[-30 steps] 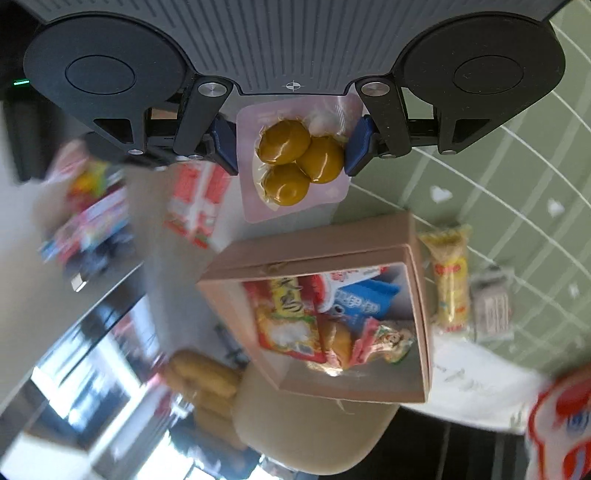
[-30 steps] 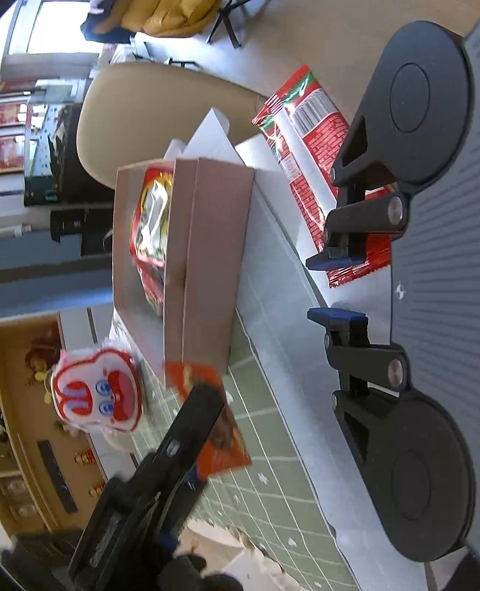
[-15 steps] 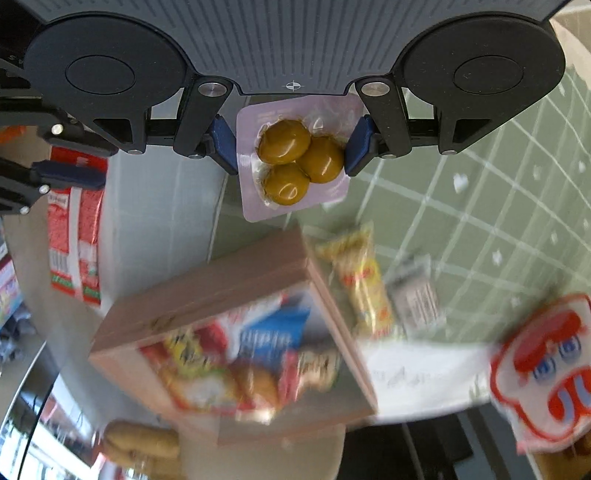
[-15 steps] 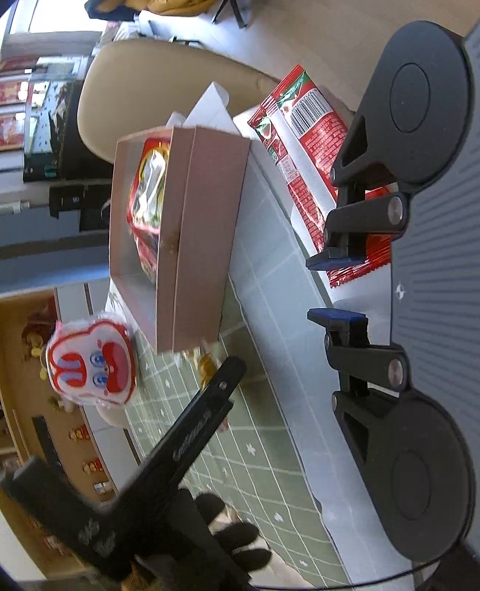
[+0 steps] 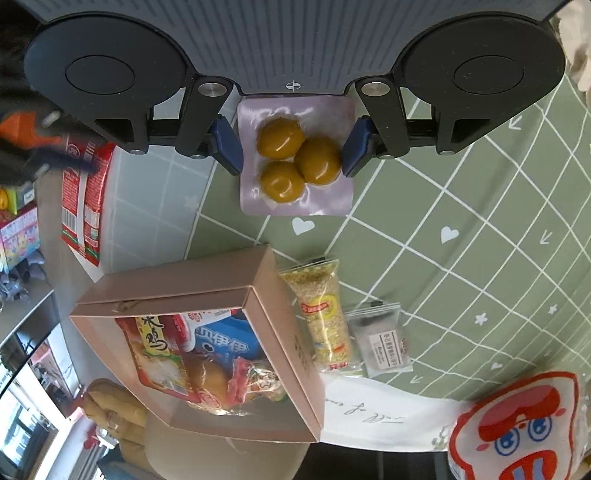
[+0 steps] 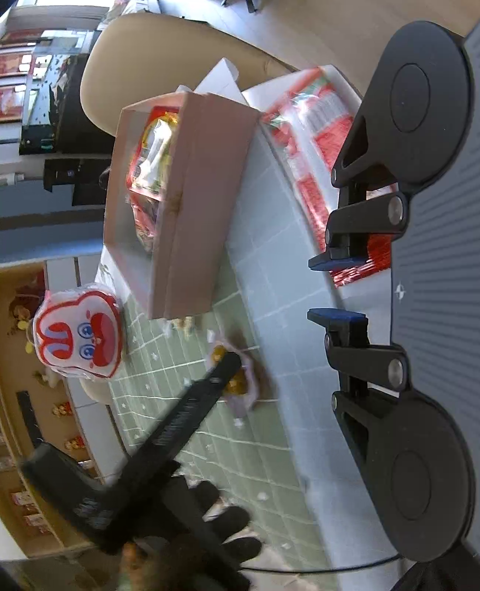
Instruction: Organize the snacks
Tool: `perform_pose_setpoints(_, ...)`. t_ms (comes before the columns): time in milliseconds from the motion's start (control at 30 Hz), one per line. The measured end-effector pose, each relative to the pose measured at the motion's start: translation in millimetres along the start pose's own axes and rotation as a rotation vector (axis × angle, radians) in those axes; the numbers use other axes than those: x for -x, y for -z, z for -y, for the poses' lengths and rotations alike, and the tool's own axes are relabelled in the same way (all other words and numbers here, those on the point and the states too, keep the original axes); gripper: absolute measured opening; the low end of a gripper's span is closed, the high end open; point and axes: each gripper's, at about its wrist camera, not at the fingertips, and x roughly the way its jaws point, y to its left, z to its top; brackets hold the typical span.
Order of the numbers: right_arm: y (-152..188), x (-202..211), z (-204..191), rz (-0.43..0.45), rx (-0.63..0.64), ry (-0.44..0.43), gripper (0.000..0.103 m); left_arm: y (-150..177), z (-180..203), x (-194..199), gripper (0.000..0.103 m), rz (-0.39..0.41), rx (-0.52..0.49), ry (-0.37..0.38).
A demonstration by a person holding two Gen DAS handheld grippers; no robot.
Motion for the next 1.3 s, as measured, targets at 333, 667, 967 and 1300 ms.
perform_pose_setpoints(333,0.6,0.3,47.1,-0.093,-0.373,0.305,0.053,9.3,-4.0,2.5,0.065,0.04,0.043,0.028)
perform_pose_setpoints(667,-28.3,-41.7,18.6,-0.242,-0.407,0.463,0.077,22.1,7.3,0.0,0.067,0.119,0.025,-0.032)
perform_pose_setpoints(967,-26.4,-27.9,11.2,-0.235,-0.282,0.371,0.05,24.1,8.1,-0.2,0.067,0.149,0.005,-0.03)
perform_pose_setpoints(1300,-58.6,42.9,4.7,-0.096,-0.213,0.123,0.048,35.4,18.0,11.2,0.067,0.127,-0.032,-0.005)
